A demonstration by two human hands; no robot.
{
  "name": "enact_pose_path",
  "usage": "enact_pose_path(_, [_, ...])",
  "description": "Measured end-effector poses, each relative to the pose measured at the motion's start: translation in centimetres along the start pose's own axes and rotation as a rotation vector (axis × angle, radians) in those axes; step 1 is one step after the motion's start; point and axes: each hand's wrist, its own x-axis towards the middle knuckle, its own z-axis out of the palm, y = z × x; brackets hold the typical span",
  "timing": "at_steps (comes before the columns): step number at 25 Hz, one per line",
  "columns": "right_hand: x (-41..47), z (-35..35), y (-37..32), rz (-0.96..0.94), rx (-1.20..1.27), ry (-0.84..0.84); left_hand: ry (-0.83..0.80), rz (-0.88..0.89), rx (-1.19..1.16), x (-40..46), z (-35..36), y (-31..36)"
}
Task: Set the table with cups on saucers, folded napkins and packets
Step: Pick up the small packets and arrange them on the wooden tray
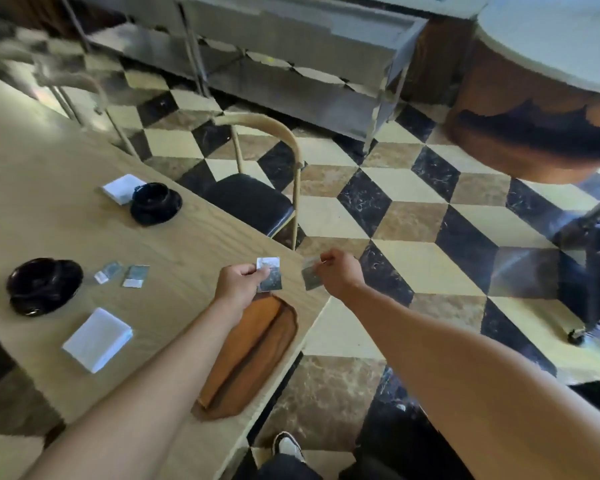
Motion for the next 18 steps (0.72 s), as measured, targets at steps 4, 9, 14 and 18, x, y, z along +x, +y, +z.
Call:
enact_pose_path(4, [2.8,3.8,-2.6,-0.058,-0.087,-0.24,0.139,-0.115,-0.066,0.8,-3.0,-0.9])
enact_pose_path(9, [5.9,8.3,-4.3,-0.15,-0.136,-0.485,0.272,-0.193,-0.206,-0.2,-5.3,-2.7])
enact_pose_path(14, [6.7,10.8,-5.0,-0.213,-0.137,-0.732,0.488,-0.296,-0.275,-3.4,-5.4,-4.3])
enact_pose_path(18, [6.8,12.2,-3.9,-0.247,-0.211,-0.81,0.641,-0.427,-0.323,-5.1,-4.3,-6.9])
